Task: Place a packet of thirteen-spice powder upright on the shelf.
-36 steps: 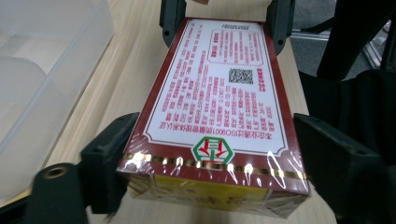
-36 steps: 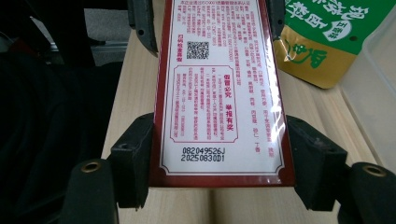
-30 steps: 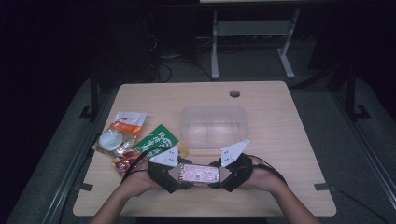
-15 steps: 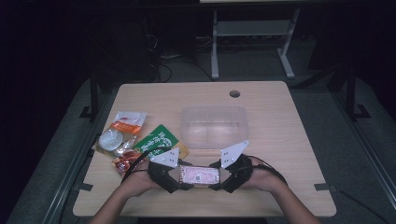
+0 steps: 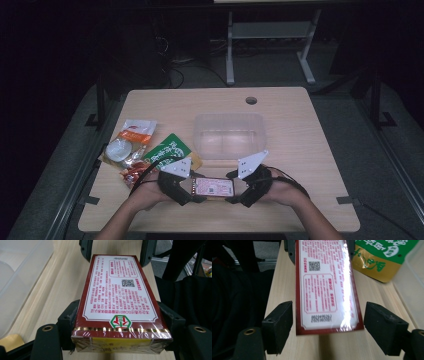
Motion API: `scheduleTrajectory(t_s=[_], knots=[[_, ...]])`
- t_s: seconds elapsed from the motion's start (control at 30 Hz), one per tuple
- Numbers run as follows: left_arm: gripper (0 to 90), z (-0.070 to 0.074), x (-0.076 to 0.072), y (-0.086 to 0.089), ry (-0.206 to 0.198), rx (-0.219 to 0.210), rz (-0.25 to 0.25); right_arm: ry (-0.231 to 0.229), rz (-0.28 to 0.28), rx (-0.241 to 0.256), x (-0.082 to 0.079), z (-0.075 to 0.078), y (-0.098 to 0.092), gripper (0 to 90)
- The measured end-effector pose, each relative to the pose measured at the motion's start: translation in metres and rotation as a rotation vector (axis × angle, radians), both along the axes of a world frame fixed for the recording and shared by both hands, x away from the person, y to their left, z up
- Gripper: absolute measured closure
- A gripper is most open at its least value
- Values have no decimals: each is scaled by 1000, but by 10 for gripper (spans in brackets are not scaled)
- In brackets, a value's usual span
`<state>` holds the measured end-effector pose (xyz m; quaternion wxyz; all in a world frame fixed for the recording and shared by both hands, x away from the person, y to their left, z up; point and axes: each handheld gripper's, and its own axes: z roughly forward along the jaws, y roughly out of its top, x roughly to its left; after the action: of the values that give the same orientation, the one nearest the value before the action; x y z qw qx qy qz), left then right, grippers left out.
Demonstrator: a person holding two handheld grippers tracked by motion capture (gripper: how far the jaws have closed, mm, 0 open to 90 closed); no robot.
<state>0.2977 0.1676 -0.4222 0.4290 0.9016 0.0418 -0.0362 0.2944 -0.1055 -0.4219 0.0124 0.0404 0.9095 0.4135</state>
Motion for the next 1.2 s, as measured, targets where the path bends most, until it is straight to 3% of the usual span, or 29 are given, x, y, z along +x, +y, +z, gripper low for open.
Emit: scheduleTrajectory(t_s=[0.03,0.33,0.4,0.6,0.8,1.03,1.2], knots=[[314,0,0,1,2,0,2,13,-32,-6,-2,1,-4,210],[314,2,2,6,-14,11,19,31,-121,-45,-7,-5,-29,178],[314,3,6,8,-23,22,33,34,-151,-73,-8,-10,-37,174],[314,8,14,11,-27,25,57,66,-200,-82,-13,-17,-53,174],[314,18,29,12,-17,19,81,63,-268,-67,-16,-21,-70,174],[314,35,45,1,-24,12,100,60,-286,-89,-22,-27,-84,174],[315,41,56,-5,-18,21,116,51,-298,-76,-22,-25,-86,175]])
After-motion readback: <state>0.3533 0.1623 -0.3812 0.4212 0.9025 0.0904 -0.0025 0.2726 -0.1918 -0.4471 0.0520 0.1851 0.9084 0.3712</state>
